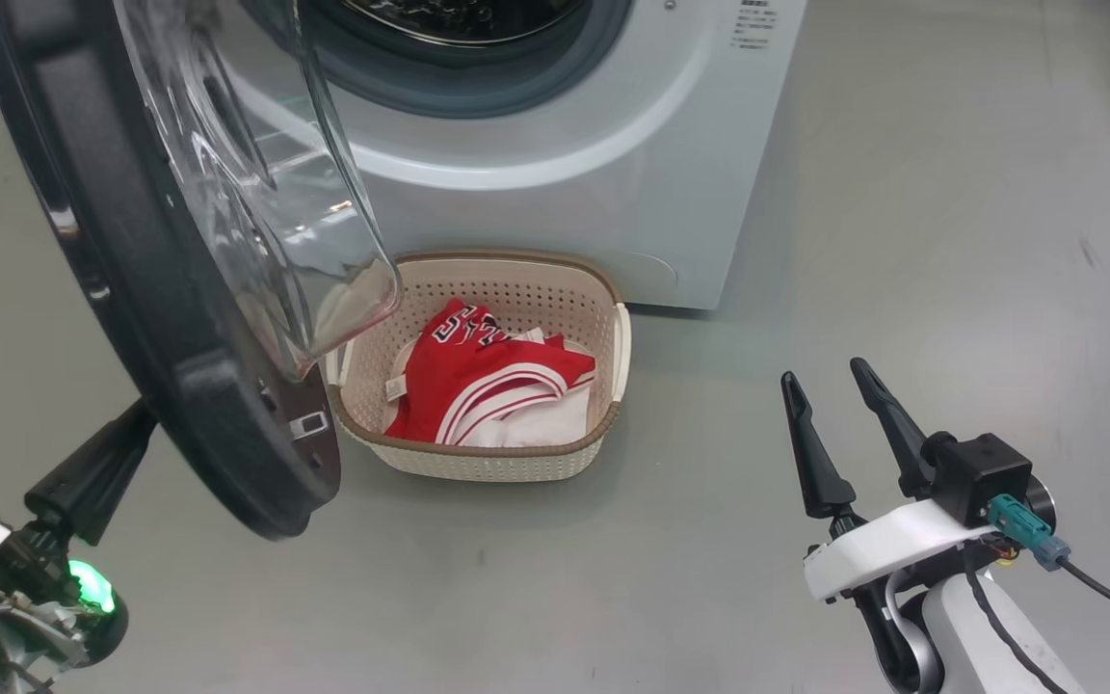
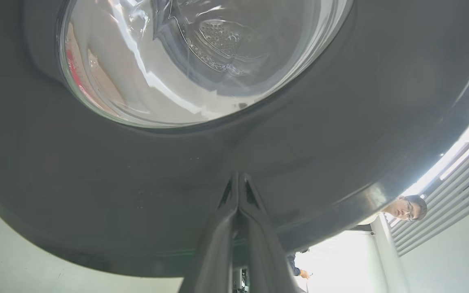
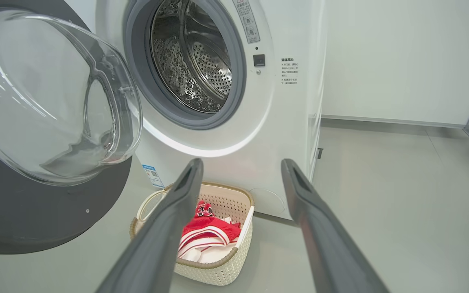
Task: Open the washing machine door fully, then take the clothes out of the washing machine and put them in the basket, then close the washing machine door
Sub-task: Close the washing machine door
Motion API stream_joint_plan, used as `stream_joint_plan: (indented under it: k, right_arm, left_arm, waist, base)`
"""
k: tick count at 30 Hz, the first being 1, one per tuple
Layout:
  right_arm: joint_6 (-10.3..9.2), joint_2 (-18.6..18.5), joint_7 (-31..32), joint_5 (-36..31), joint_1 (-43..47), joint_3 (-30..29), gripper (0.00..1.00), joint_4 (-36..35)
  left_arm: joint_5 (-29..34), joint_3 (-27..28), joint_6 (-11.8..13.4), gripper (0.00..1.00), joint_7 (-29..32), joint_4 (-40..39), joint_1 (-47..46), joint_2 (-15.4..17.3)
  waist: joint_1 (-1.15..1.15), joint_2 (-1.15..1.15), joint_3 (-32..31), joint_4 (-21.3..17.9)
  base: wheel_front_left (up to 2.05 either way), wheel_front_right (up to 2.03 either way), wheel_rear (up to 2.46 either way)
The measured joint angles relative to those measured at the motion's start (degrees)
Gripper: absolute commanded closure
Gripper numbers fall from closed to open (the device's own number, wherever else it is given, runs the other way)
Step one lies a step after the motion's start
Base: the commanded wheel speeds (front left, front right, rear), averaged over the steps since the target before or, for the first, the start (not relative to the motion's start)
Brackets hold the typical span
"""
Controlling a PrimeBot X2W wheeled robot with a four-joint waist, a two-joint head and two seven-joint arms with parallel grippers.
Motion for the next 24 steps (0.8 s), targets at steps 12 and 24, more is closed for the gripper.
stream_joint_plan:
  k: [12, 24]
  right_arm:
    - [-0.01, 0.01, 0.0, 0.0, 0.03, -1.58, 0.0, -0.14]
    - [-0.01, 0.35, 0.0, -0.01, 0.03, -2.63, 0.0, -1.1]
  left_arm:
    - [-1.48, -2.59, 0.0, 1.0, -1.89, -0.32, 0.21, -1.24]
    - [-1.96, -4.49, 0.01, 1.0, -6.33, 1.7, -1.15, -1.49]
  waist:
    - [0.0, 0.0, 0.81, -5.56]
    - [0.0, 0.0, 2.75, -11.98]
  base:
    - [0.0, 0.0, 0.0]
    - [0.0, 0.0, 0.0]
